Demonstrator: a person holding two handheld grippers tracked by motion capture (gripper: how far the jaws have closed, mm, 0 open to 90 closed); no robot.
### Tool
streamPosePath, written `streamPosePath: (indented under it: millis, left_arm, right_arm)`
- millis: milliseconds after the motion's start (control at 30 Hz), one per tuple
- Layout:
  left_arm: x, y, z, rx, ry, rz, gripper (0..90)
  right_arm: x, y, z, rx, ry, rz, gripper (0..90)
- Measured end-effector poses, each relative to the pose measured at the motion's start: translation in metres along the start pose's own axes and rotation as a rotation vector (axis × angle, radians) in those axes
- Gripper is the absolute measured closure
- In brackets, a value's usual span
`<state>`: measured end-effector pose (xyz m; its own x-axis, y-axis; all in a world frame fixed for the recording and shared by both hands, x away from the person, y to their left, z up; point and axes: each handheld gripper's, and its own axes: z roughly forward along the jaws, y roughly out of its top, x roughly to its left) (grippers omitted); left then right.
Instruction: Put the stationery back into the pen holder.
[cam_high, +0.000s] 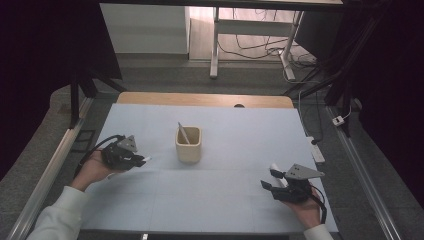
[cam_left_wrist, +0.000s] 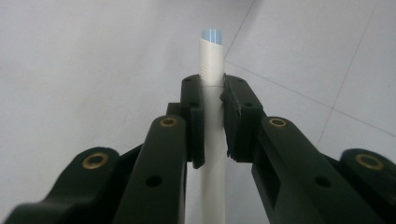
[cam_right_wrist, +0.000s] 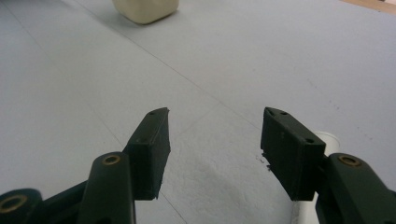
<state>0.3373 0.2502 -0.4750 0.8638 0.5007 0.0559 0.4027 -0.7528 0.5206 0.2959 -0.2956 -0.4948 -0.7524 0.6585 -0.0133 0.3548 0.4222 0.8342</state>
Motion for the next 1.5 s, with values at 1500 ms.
streamPosePath:
  millis: [1500]
  left_arm:
    - [0.000, 0.010, -0.036, -0.300, 0.118, -0.165, 77.8]
  right_arm:
    - [-0.001, -0.001, -0.001, -0.004, -0.003, 0.005, 41.8]
